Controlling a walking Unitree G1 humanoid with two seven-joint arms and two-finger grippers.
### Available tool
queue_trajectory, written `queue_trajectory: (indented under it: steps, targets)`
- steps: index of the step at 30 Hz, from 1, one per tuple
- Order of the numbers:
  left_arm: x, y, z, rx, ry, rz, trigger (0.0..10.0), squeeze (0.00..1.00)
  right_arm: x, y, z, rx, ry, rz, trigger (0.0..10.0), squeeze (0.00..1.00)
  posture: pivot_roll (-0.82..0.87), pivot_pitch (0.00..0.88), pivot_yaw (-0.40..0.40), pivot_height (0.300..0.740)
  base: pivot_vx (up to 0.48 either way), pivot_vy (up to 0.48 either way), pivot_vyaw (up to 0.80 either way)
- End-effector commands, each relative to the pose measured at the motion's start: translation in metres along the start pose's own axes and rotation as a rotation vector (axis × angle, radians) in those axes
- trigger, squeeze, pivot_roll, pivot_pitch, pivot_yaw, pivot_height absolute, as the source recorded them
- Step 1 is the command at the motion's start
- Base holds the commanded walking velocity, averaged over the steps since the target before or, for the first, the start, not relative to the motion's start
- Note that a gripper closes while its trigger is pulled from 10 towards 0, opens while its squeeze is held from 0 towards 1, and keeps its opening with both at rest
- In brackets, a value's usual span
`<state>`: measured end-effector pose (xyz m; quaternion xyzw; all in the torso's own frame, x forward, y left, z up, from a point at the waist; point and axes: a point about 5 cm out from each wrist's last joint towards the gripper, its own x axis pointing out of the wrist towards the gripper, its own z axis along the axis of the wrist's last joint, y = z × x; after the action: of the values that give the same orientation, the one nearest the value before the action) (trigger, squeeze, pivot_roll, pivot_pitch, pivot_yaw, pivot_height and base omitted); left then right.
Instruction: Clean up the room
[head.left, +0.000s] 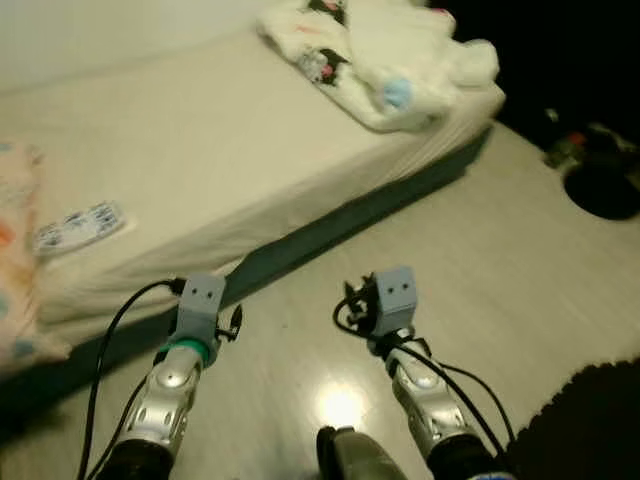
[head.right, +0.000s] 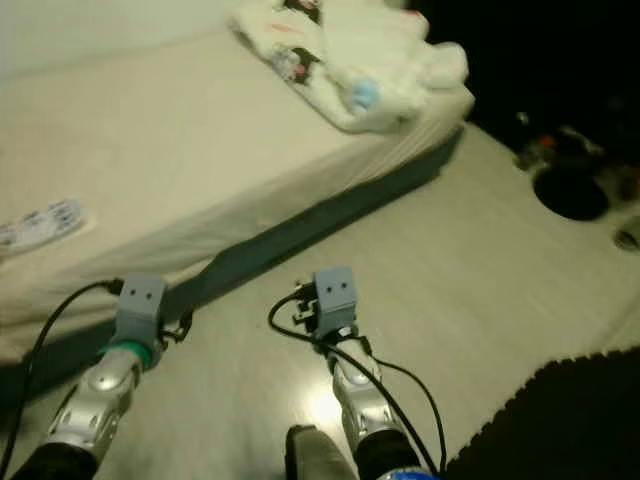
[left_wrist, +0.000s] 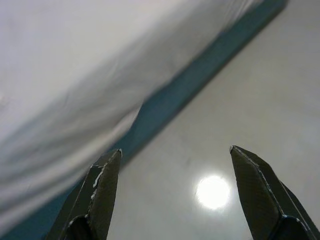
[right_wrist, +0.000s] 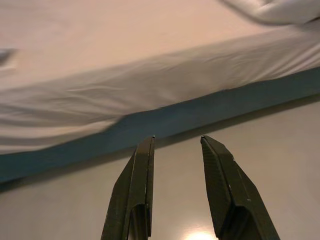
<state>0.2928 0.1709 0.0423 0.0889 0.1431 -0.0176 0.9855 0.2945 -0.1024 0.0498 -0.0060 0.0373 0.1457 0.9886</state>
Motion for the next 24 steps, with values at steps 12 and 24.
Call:
queue_trajectory:
  steps: [12, 24]
  targets:
    - [-0.0025, 0.0032, -0.0113, -0.012, 0.02, 0.017, 10.0, 0.0, -0.0003, 0.0007, -0.0019, 0.004, -0.009, 0.004, 10.0, 0.0, -0.06, 0.048, 0.029, 0.72, 0.0, 0.0, -0.8]
    - [-0.0004, 0.0019, -0.0075, -0.029, 0.003, 0.021, 10.0, 0.0, 0.0003, -0.0006, -0.0007, 0.006, -0.017, 0.002, 10.0, 0.0, -0.06, 0.049, 0.022, 0.72, 0.0, 0.0, -0.8]
